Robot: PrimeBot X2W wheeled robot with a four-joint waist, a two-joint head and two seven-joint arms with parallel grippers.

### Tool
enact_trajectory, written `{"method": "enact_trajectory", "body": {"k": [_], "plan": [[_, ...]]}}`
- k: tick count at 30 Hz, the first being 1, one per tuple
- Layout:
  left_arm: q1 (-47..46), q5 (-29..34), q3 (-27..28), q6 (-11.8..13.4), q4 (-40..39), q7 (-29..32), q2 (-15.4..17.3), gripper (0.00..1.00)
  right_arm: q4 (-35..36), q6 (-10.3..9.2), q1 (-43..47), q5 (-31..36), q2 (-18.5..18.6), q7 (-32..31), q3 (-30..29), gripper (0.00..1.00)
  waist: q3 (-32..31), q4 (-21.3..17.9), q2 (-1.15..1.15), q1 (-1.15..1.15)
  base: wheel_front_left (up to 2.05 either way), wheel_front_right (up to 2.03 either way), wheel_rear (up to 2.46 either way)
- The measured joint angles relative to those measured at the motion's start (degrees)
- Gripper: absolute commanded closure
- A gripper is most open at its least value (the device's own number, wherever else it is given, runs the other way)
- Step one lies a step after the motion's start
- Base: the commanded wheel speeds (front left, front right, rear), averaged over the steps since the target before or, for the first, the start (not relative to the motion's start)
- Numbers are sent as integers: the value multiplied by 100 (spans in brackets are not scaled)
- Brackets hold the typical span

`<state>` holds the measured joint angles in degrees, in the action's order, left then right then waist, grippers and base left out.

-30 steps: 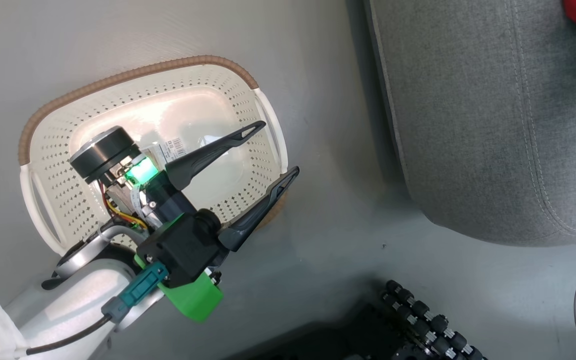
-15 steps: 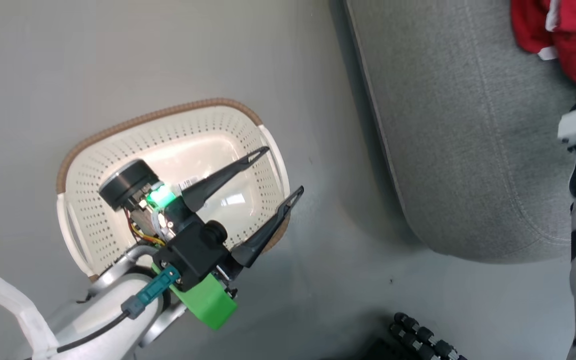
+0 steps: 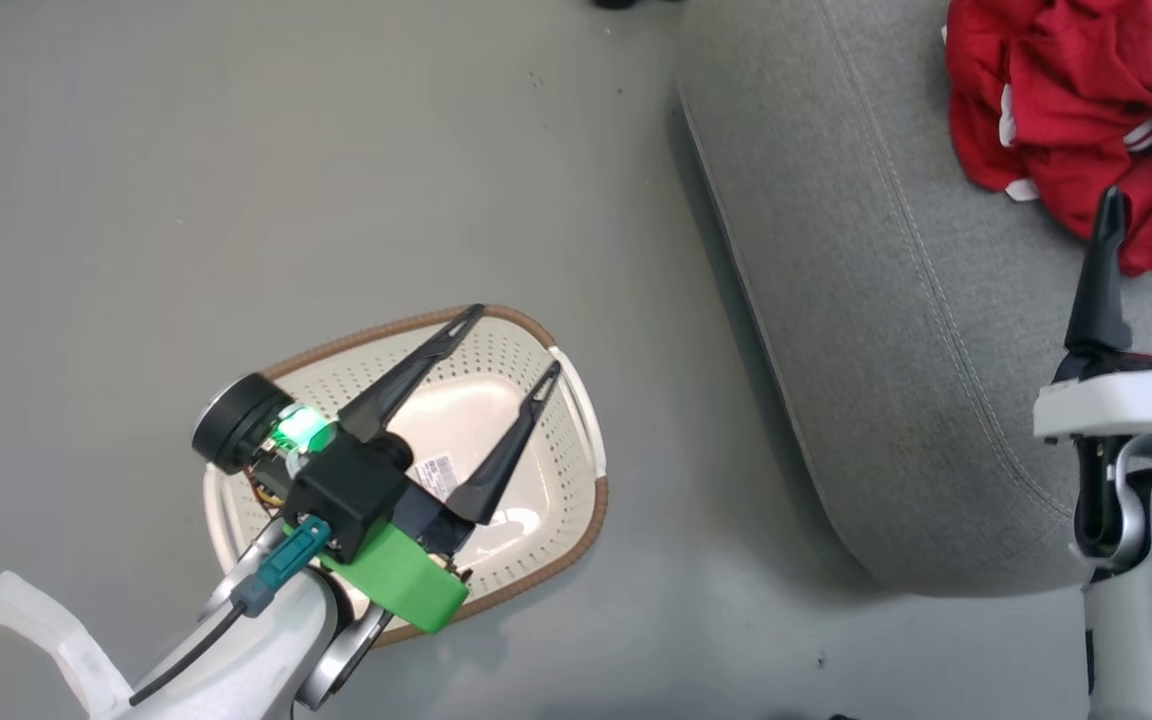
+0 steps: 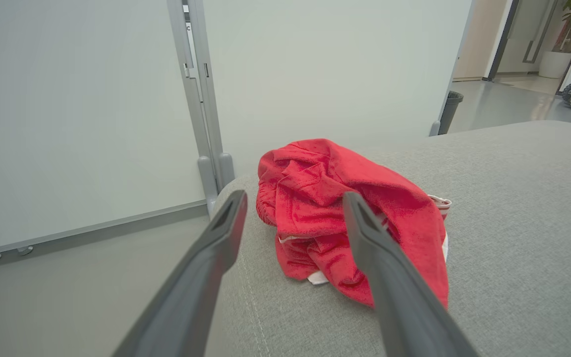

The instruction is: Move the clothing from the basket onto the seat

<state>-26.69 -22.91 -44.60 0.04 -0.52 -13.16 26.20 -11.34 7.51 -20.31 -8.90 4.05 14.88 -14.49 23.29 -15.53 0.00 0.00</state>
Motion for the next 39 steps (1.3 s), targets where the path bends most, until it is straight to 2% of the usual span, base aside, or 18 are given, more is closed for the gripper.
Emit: {"method": "enact_trajectory", "body": {"k": [9,14,20,27,31,39], "plan": [[391,-254,625,353,387,-166,-202,0,1102,0,880,202,-114,-363,432,0,-499,579,0,0,0,0,0],[686,-259,1403,504,331,-188,-320,0,1274,0,1187,92,-122,-512,788,0,-731,936,0,0,0,0,0],[1199,-200,2347,534,389,-189,-514,0,1391,0,1434,51,-121,-581,1058,0,-1014,1265,0,0,0,0,0],[1739,-53,3087,298,641,-189,-742,0,1525,0,1782,110,-122,-693,1227,0,-1400,1500,0,0,0,0,0],[1936,118,3181,96,791,-189,-896,0,1602,0,2030,141,-123,-775,1241,0,-1607,1588,0,0,0,0,0],[2306,343,3296,-82,1065,-189,-1074,0,1782,0,2518,89,-122,-905,1262,0,-1972,1624,0,0,0,0,0]]}}
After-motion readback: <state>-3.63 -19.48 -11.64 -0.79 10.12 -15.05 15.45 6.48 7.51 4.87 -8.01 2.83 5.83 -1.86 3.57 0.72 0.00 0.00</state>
